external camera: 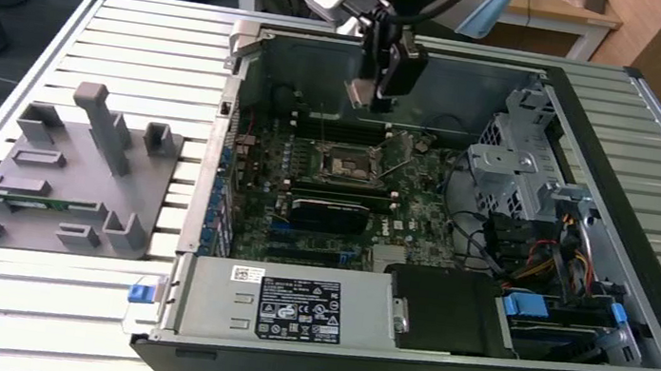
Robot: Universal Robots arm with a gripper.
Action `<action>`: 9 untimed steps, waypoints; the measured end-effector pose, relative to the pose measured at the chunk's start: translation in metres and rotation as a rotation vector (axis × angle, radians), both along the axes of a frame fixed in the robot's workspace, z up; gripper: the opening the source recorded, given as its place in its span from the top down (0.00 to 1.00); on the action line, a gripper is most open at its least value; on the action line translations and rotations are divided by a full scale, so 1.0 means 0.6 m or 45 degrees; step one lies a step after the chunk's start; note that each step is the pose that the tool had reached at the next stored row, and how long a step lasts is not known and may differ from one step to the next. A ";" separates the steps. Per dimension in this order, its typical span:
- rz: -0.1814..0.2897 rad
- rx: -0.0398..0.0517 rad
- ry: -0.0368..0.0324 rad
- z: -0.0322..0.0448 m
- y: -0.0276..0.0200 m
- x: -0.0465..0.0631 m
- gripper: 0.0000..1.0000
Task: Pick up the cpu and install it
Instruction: 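Place the cpu into insertion slot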
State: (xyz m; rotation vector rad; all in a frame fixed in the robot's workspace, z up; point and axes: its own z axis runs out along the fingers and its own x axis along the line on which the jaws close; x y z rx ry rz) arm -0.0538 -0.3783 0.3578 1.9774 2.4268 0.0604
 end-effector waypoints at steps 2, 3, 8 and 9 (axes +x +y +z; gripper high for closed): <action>0.000 0.000 0.0000 -0.003 0.0000 0.000 0.46; 0.000 0.000 0.0001 -0.004 0.0001 0.000 0.46; 0.000 0.000 0.0000 -0.008 0.0001 0.000 0.46; 0.000 0.000 0.0001 -0.009 0.0001 0.000 0.46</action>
